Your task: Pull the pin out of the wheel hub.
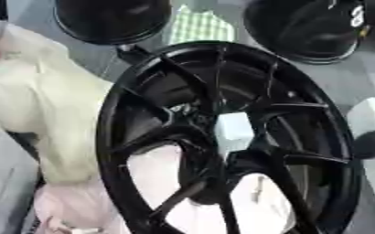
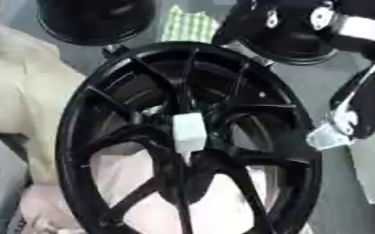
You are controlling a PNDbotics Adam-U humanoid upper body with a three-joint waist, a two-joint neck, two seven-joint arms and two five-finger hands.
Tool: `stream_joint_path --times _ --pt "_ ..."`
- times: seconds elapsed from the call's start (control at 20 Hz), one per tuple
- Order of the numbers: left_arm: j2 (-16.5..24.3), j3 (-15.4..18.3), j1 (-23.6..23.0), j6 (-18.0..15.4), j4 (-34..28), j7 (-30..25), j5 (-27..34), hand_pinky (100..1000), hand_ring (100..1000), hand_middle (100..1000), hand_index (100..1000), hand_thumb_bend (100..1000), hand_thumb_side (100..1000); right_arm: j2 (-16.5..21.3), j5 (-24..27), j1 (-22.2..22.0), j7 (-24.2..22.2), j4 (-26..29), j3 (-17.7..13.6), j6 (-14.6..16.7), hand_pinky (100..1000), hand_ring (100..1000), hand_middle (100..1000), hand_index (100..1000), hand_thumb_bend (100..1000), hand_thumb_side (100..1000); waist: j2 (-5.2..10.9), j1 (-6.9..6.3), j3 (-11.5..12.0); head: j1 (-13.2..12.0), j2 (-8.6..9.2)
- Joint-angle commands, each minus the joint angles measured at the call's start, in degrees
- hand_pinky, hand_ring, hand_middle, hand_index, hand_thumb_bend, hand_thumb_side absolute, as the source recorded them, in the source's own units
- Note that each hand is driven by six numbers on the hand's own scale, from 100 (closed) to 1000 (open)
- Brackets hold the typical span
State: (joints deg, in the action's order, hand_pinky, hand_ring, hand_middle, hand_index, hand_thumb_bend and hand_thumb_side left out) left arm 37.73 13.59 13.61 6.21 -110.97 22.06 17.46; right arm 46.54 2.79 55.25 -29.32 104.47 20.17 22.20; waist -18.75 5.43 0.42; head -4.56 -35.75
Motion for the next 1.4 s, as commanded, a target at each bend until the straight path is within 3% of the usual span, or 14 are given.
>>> stream_joint_path --times 0.05,0.35,0.7,1.05,1.4 --pt "3.00 0.40 -0.12 -0.47 -1.25 0.08 -0.78 614 603 503 690 331 577 1.91 -2.71 2.63 0.45 -1.15 0.73 -2.97 895 841 803 870 649 489 0.99 -0.34 -0.23 -0.45 -1.25" --pt "4.95 0.44 -1.07 -0.98 -1.82 0.37 -1.63 615 604 504 690 327 571 0.98 -7.24 5.70 1.49 -2.69 4.01 -8.81 884 818 780 845 614 489 0.60 -0.41 -0.78 -0.98 -3.75" --pt "5.38 0.26 -1.59 -0.93 -1.90 0.26 -2.17 614 604 504 690 327 576 -0.86 -8.21 6.59 1.53 -0.20 4.22 -14.86 877 793 752 818 586 495 0.05 -0.28 -1.15 -1.26 -4.53" --pt "5.25 0.15 -1.59 -0.80 -1.85 0.09 -2.20 614 604 504 689 327 577 -6.19 -12.15 6.58 -1.49 -1.80 5.09 -15.89 874 796 754 822 590 489 0.05 -0.16 -1.30 -1.86 -4.55" --pt "5.33 0.18 -1.72 -0.78 -1.90 0.13 -2.21 614 604 504 689 326 577 -7.76 -13.98 6.80 -3.55 -3.38 6.03 -14.94 874 799 757 824 591 488 0.14 -0.04 -1.25 -1.75 -4.40"
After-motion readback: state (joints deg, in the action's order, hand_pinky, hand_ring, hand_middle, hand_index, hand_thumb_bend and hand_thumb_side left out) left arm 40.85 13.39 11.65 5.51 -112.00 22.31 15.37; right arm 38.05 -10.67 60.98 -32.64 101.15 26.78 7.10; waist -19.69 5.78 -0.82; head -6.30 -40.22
